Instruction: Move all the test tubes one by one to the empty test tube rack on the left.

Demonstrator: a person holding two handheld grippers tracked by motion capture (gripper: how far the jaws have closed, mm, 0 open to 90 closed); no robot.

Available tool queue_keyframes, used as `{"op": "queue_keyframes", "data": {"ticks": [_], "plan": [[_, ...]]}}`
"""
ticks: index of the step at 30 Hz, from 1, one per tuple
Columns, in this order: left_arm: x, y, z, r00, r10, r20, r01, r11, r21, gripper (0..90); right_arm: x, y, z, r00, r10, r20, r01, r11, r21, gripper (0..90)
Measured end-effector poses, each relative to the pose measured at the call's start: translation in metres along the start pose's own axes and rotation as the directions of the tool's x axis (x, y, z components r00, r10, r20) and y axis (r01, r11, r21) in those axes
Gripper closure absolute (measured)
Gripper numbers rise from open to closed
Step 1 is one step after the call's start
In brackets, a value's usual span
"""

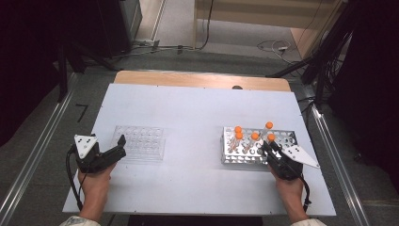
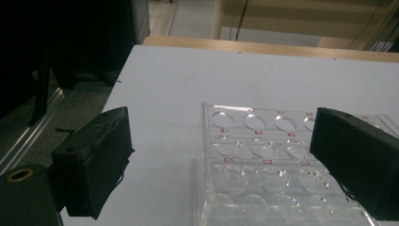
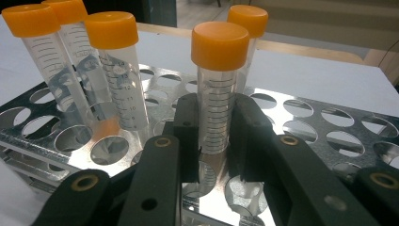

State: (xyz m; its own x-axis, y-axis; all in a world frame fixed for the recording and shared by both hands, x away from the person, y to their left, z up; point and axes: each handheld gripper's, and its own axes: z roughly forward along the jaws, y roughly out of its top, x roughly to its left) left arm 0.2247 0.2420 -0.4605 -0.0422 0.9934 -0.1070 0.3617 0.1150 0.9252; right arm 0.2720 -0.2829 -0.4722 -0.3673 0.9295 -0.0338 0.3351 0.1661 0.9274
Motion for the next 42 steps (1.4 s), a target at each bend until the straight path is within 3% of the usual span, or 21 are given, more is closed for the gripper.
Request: {"op": "queue_keyframes", "data": {"ticks": [16, 33, 42], "plan": [[0.0, 0.0, 0.0, 1.0, 0.001, 0.002, -0.001, 1.0, 0.001, 6.2, 0.002, 0.011, -0.01, 0.9998, -0.004, 0.02, 0.005, 0.999, -0.044, 71.2], [0.0, 0.0, 0.0, 1.0, 0.003, 0.002, -0.003, 1.0, 0.002, 6.2, 0.003, 0.027, -0.016, 0.9996, -0.009, 0.026, 0.011, 0.9991, -0.041, 71.7], [0.0, 0.0, 0.0, 1.0, 0.007, 0.007, -0.007, 1.0, 0.001, 6.2, 0.001, 0.038, -0.028, 0.9993, 0.028, 0.023, -0.026, 0.9949, -0.098, 72.0]]}}
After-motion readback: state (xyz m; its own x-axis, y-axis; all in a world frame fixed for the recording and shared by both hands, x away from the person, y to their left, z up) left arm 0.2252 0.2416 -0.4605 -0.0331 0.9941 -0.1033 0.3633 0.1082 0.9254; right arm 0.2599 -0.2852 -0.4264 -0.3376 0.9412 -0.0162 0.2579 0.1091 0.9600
